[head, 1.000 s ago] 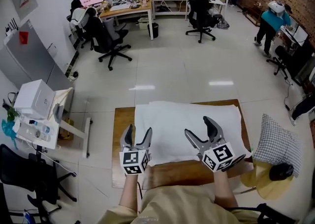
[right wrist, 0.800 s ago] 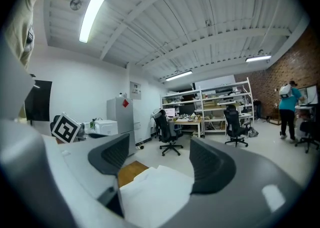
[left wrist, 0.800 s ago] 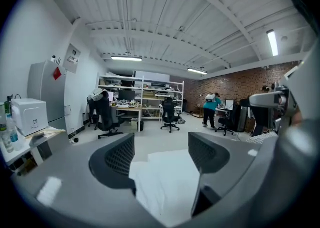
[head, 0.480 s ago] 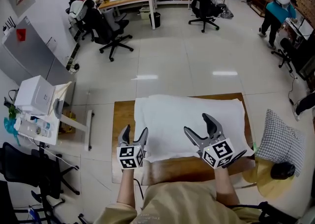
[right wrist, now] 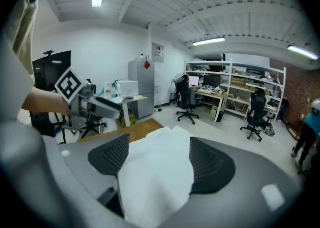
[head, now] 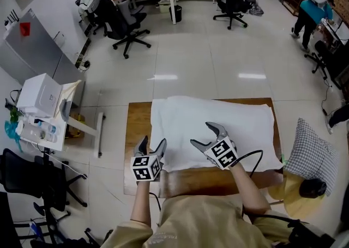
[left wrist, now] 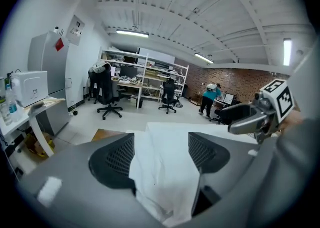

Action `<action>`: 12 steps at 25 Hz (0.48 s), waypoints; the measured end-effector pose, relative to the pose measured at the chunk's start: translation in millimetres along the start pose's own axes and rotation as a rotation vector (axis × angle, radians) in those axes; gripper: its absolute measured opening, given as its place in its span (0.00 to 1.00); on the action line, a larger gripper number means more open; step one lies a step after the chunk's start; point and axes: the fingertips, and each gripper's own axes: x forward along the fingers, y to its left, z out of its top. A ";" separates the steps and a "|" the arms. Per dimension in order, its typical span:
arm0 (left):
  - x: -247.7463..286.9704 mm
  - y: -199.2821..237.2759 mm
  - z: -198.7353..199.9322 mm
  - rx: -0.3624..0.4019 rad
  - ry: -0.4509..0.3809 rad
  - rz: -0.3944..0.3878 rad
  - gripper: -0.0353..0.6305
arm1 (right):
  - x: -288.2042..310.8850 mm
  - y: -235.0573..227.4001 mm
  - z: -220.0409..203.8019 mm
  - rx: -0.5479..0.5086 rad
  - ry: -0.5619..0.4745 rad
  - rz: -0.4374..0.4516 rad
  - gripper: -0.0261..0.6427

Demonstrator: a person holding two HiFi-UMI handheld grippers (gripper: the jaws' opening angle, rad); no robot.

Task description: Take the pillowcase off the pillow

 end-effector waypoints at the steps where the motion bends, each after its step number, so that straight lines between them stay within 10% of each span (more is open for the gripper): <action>1: -1.9 -0.6 -0.2 0.002 -0.003 0.001 0.56 | 17.2 4.3 -14.1 -0.014 0.055 0.027 0.57; 12: -19.9 -10.3 -21.1 0.005 -0.031 0.051 0.56 | 127.6 8.3 -130.1 -0.073 0.439 0.070 0.49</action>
